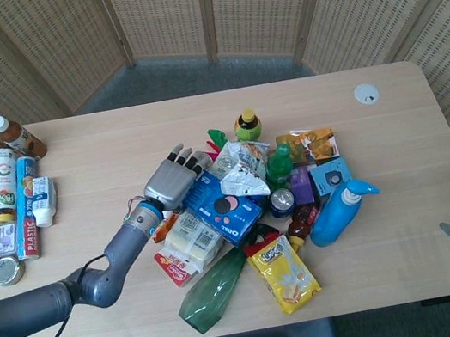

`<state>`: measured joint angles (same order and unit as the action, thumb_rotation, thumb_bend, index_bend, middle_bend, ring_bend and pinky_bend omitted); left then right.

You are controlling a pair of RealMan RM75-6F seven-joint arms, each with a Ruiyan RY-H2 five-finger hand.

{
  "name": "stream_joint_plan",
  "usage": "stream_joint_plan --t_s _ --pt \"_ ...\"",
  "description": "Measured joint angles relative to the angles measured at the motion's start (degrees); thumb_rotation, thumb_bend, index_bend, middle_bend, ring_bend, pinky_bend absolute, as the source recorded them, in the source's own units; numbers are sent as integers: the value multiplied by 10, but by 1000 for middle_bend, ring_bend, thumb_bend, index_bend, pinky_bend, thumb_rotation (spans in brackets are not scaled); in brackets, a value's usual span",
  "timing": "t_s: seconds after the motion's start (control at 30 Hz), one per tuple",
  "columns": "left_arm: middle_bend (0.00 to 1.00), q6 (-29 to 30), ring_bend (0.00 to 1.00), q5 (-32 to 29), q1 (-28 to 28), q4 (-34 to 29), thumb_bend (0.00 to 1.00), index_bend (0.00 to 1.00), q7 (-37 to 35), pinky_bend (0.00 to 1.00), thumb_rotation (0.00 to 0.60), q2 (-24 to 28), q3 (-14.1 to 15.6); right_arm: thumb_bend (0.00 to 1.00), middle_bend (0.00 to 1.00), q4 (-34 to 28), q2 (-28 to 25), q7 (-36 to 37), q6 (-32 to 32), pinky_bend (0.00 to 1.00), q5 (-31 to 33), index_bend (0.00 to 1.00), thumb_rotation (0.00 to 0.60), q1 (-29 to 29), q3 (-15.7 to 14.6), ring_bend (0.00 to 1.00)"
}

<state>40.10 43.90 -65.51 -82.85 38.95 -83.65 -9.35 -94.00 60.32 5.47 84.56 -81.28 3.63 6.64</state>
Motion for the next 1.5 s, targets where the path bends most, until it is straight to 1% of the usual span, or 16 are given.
stream_joint_plan --t_s 0.2,0.23,0.27,0.3,0.37,0.43,0.5,0.57,0.67,0.77,0.97,1.17,1.3,1.5 --pt "0 3 0 -30 -24 13 0 0 12 0 600 -18 10 0 0 0 0 2 2 0 -4 0 600 -1 -1 0" --pt "0 3 0 -35 -26 15 0 23 12 2 600 -21 11 0 0 0 0 2 2 0 -5 0 600 -1 -1 0" --pt "39 5 41 -41 -29 16 0 73 12 40 600 -25 11 0 0 -1 0 1 2 0 -6 0 600 -1 -2 0" --pt "148 9 147 -45 -31 17 0 171 9 142 600 -31 10 0 0 -1 0 1 3 0 -6 0 600 -1 -2 0" --pt "543 19 523 -43 -33 19 8 480 7 501 600 -39 10 0 0 -1 1 1 4 0 -8 0 600 -1 -2 0" --pt "797 33 757 -33 -33 20 35 689 6 714 600 -46 11 0 0 -1 1 2 4 0 -8 0 600 -1 -2 0" --pt "920 49 866 -25 -32 18 55 779 -1 808 600 -50 9 0 0 0 1 2 4 0 -8 0 600 -1 -2 0" --pt "984 61 916 -17 -28 10 65 803 -12 844 600 -50 5 0 0 0 1 3 5 0 -9 0 600 -2 -3 0" --pt "1000 80 929 0 -23 -12 67 809 -21 855 600 -36 0 0 0 -1 1 4 8 0 -13 0 600 -2 -3 0" --pt "1000 94 929 8 -19 -45 68 810 -21 856 600 -9 -6 0 0 -4 0 5 11 0 -19 0 600 -3 -5 0" --pt "1000 130 929 12 -7 -137 69 810 -16 856 600 71 -22 0 0 -12 -5 6 24 0 -35 0 600 -8 -9 0" --pt "1000 173 929 17 13 -253 68 810 -8 855 600 187 -40 0 0 -20 -12 14 38 0 -54 0 600 -13 -14 0" --pt "1000 201 929 22 35 -326 68 810 -8 855 600 278 -55 0 0 -25 -17 21 52 0 -67 0 600 -18 -17 0" --pt "990 228 923 24 72 -398 66 810 -22 855 600 403 -77 0 0 -31 -23 28 68 0 -82 0 600 -24 -19 0"
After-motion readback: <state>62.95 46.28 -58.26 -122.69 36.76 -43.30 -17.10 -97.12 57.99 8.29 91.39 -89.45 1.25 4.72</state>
